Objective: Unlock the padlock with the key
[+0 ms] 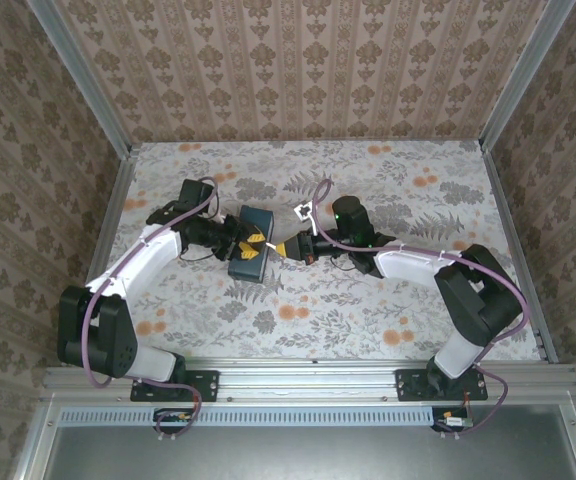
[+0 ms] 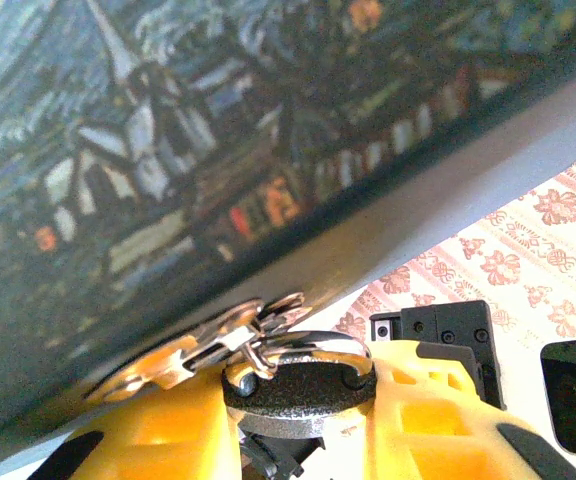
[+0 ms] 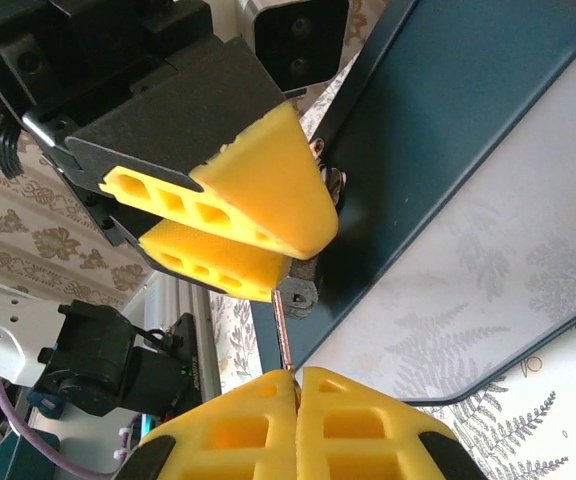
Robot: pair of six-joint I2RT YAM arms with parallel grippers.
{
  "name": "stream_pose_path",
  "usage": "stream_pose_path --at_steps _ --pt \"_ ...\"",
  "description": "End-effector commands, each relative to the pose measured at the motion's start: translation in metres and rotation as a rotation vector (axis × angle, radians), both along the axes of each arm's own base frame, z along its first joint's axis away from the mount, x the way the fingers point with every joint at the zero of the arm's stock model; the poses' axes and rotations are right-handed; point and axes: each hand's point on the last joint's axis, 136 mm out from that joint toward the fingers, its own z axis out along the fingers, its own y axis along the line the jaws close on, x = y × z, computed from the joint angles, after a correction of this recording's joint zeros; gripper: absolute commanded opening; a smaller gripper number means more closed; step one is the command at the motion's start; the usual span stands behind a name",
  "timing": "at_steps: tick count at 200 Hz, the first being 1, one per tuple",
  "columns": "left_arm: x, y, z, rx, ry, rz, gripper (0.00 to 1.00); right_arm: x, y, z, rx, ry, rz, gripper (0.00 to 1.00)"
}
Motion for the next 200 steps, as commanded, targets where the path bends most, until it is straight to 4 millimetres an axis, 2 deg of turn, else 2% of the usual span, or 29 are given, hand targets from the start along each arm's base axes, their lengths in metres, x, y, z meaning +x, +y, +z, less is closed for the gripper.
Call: stream_pose_path --at_steps 1,65,147,200 --pt "0.0011 -0.0003 0.0091 -0.025 -0.020 -0.003 0.07 -0.0021 0.0053 -0.0063 -0.002 0.004 0.025 0.00" --pt "0.0017 -0.0005 0.0094 -0.027 -0.022 0.000 0.07 -0.0025 0.0106 -0.0032 0.014 -0.003 0.037 0.00" --pt "0.0006 0.0005 0.0069 -0.021 -0.019 0.003 0.07 -0.0057 0.0071 -0.0023 0.016 -0.008 0.028 0.00" --pt "-0.0001 -0.0009 0.0079 -0.026 -0.023 -0.001 0.07 0.0002 0.0108 0.0004 0.022 -0.013 0.026 0.00"
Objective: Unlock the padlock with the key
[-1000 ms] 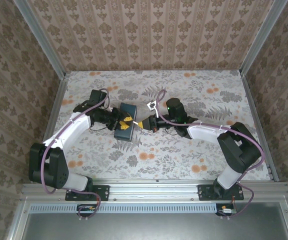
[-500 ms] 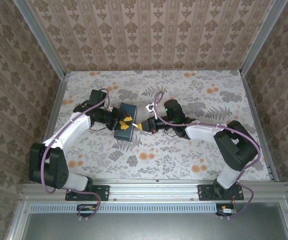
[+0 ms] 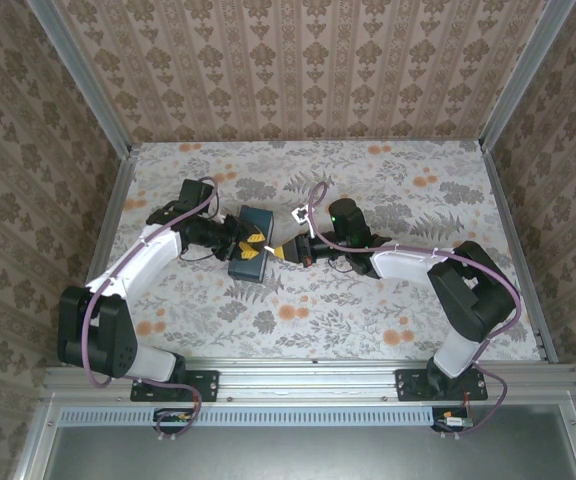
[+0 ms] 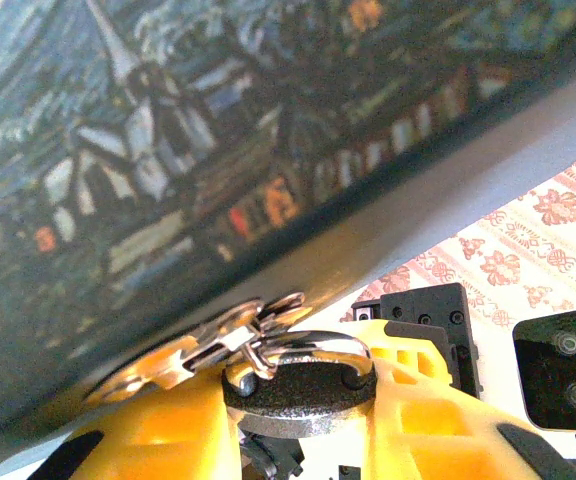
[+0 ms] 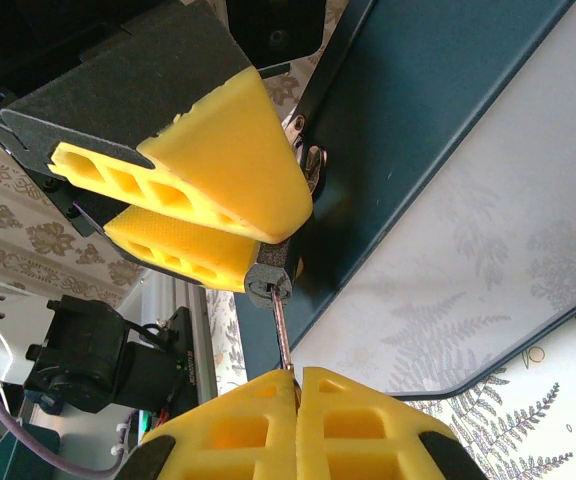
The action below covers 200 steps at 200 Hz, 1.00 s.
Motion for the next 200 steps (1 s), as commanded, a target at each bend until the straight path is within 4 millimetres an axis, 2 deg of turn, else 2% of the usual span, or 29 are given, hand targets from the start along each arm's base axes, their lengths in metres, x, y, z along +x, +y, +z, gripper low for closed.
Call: stream_pose_path --at_steps 1,65,94,200 --pt "-0.0003 -0.0010 0.0076 -0.024 -0.022 -0.002 0.07 0.0014 0.0060 0.0118 0.030 -0.033 0.017 0.00" --pt "-0.0014 0.0008 0.0052 -0.018 -0.014 0.000 0.07 -0.0034 0.0062 0.0164 0.052 -0.046 0.029 0.00" --pt "-0.0027 0.0034 0.0020 -0.008 -0.010 0.006 0.07 -0.0073 0.0017 0.0107 0.031 -0.039 0.024 0.00" --pt "-0.0020 -0.0001 0.0051 -0.019 -0.021 -0.003 0.07 0.0016 0.0073 0.0146 0.042 -0.041 0.017 0.00"
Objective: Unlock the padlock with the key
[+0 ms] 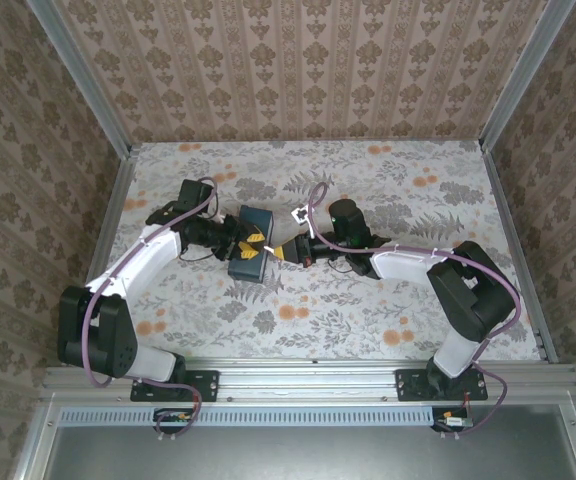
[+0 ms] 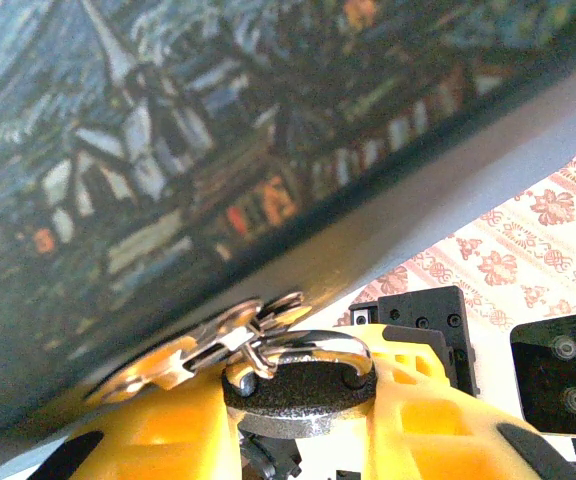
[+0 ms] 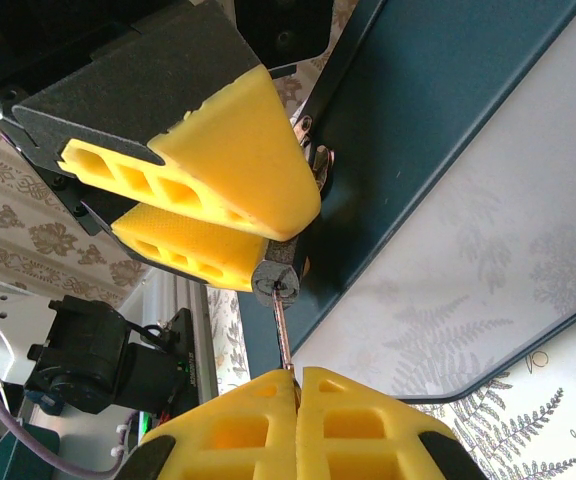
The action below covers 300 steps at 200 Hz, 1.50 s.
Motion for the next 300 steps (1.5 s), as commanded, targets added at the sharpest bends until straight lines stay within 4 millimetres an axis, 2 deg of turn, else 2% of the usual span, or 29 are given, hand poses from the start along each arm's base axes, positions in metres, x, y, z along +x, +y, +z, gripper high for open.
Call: stream_pose_path --at_steps 1,112,168,218,271,300 --pt "-0.003 -0.001 0.006 -0.015 -0.019 -0.005 0.07 0.002 0.006 0.014 0.033 -0.033 0.015 0.00" --pt "-0.004 -0.004 0.009 -0.017 -0.029 -0.019 0.06 0.011 0.011 0.014 0.046 -0.026 0.002 0.00" --pt "-0.007 -0.009 0.008 -0.020 -0.027 -0.034 0.06 0.012 0.014 0.026 0.078 -0.042 0.013 0.00" --pt "-0.004 -0.014 0.018 -0.029 -0.071 -0.072 0.06 0.016 0.022 0.043 0.148 -0.014 0.033 0.00" --pt "-0.005 -0.011 0.025 -0.056 -0.084 -0.127 0.06 0.020 0.024 0.047 0.185 0.027 0.047 0.00" --pt "-0.005 -0.009 0.025 -0.059 -0.072 -0.125 0.07 0.016 0.030 0.059 0.194 -0.023 0.070 0.00"
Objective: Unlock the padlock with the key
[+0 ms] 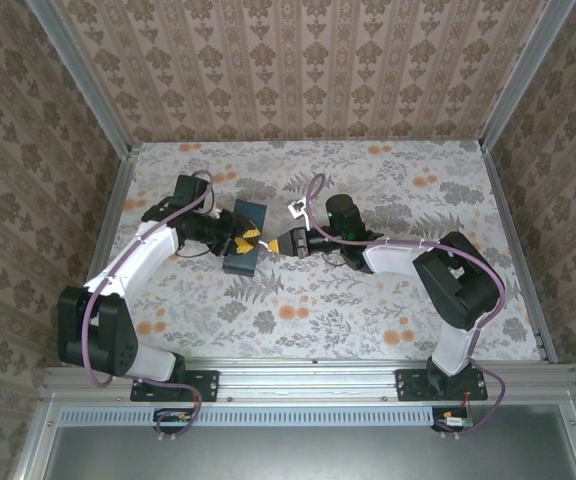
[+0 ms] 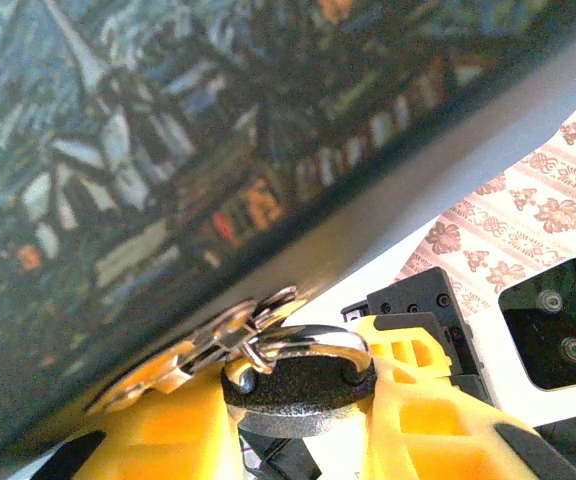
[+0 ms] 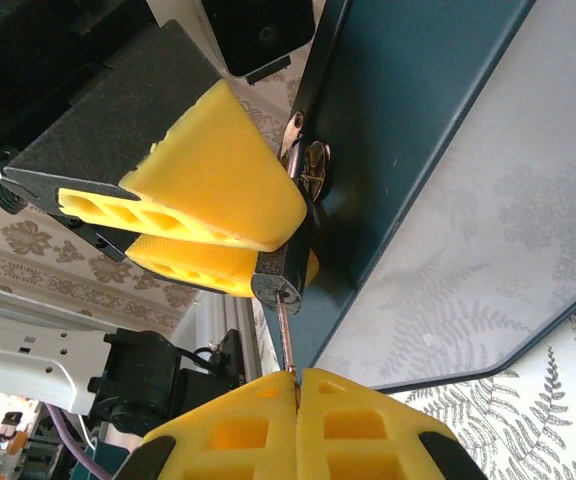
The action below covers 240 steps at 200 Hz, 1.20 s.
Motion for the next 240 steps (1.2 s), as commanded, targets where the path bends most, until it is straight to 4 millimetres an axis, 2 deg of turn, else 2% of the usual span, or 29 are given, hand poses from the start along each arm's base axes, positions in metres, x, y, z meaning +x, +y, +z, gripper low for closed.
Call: stream_pose_path --at_steps 1,15,57,119,140,195,240 --pt "-0.016 -0.017 0.018 -0.088 0.004 -0.114 0.07 0.003 0.016 0.052 0.103 -0.156 0.037 0.00" --pt "-0.016 -0.013 0.015 -0.083 0.019 -0.099 0.06 0.001 0.016 0.052 0.057 -0.196 0.031 0.00" --pt "-0.015 -0.007 0.013 -0.085 0.039 -0.083 0.07 -0.007 0.004 0.037 -0.093 -0.245 0.016 0.00" --pt "-0.014 -0.008 0.012 -0.093 0.051 -0.064 0.07 -0.004 0.010 0.031 -0.061 -0.214 0.016 0.00" --pt "-0.011 -0.001 0.010 -0.093 0.051 -0.036 0.07 -0.009 0.005 0.020 -0.084 -0.187 0.015 0.00" --pt "-0.012 0.001 0.011 -0.100 0.054 -0.024 0.07 -0.017 -0.009 -0.006 -0.123 -0.102 0.002 0.00" --pt "-0.014 0.011 0.005 -0.104 0.075 0.007 0.06 -0.027 -0.015 -0.002 -0.096 -0.044 0.023 0.00"
